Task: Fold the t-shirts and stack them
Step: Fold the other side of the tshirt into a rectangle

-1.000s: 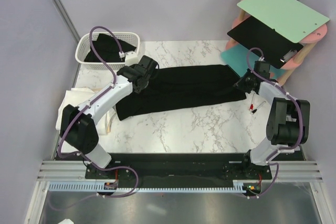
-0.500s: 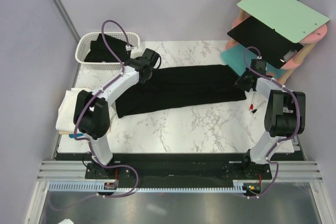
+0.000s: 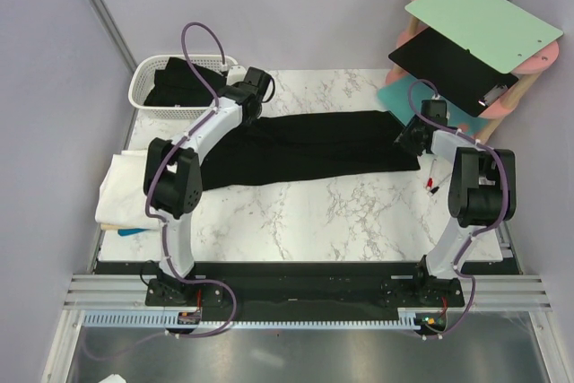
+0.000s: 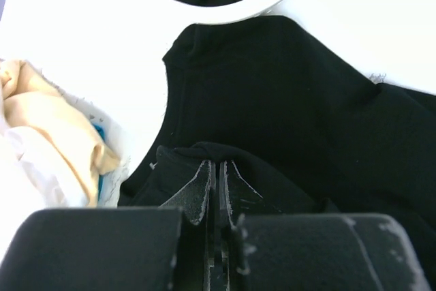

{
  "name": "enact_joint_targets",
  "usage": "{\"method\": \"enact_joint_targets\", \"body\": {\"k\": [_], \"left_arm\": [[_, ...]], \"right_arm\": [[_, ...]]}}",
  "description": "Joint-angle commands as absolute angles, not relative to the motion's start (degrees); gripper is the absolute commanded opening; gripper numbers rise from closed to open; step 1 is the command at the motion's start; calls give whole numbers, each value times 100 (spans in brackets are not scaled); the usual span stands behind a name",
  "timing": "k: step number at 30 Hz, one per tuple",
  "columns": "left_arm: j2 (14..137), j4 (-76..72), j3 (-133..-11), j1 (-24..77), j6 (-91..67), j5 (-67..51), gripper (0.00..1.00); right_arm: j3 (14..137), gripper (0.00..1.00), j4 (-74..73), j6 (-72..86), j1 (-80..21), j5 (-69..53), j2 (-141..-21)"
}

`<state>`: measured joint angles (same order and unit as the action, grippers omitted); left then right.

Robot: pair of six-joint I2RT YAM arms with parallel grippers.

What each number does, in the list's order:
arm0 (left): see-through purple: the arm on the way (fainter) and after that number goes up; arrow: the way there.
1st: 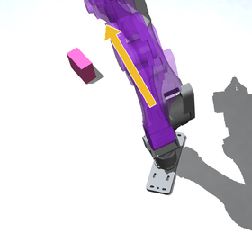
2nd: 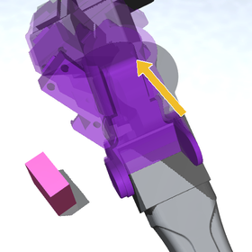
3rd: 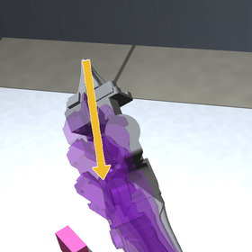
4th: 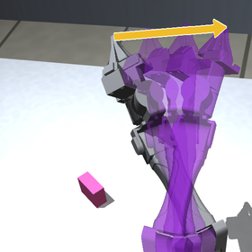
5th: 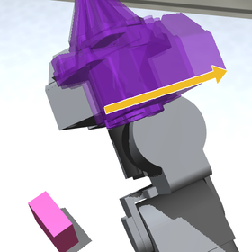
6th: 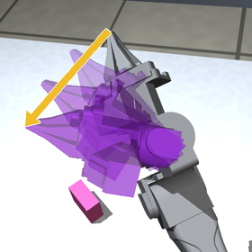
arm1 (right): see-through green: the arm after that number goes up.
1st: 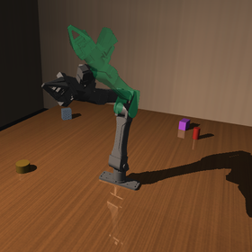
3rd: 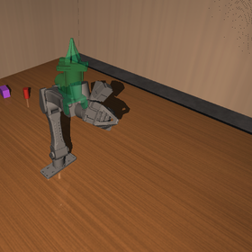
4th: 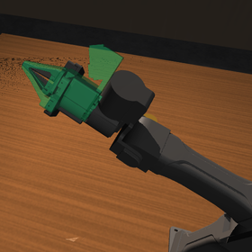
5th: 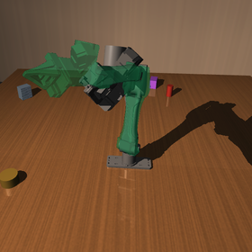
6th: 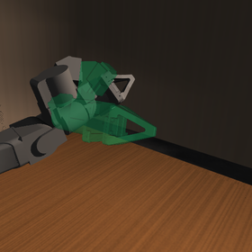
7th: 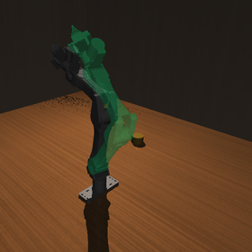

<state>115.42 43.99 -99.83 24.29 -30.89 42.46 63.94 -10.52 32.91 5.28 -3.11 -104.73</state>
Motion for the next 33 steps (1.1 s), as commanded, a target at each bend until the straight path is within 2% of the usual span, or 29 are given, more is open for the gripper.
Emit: {"method": "enact_joint_targets", "body": {"k": [1,3,4,5,7,8,9,13,19,22,23,24,25,33], "left_arm": [[11882,4210,-10415,2356,-2716,4219,2],[12049,4219,-10564,2303,-2690,4184,2],[12093,4219,-10608,2277,-2681,4149,5],[12146,4219,-10713,2224,-2655,4009,20],[12182,4236,-10793,2189,-2637,3964,63],[12138,4228,-10767,2180,-2680,4051,89],[12085,4236,-10732,2180,-2759,4104,99],[11611,4210,-10363,2197,-2883,4131,100],[10610,4122,-9335,2267,-3129,3947,98],[10293,4017,-8599,2373,-3243,3815,86],[10240,3990,-8474,2417,-3278,3762,63],[10196,3964,-8159,2443,-3383,3701,15],[10187,3955,-8061,2443,-3488,3604,2],[10704,3859,-7796,2452,-3612,3095,2]], "right_arm": [[6583,54,-686,3287,484,-115,-10538],[6548,66,-581,3252,422,-36,-10451],[6539,80,-554,3182,387,-35,-10415],[6539,87,-536,3121,343,148,-10328],[6504,98,-536,2928,159,359,-10179],[6417,98,-510,2875,97,447,-9995],[6373,98,-501,2822,36,640,-9889],[6065,98,-448,2646,-334,1019,-9353],[5590,98,-369,2444,-510,1055,-8693],[5476,96,-387,2365,-580,1011,-8657],[5441,89,-378,2338,-597,880,-8701],[5414,13,-256,2260,-598,548,-8858],[5431,0,-264,2285,-632,467,-8920],[6046,0,-422,2259,-817,632,-9877]]}}
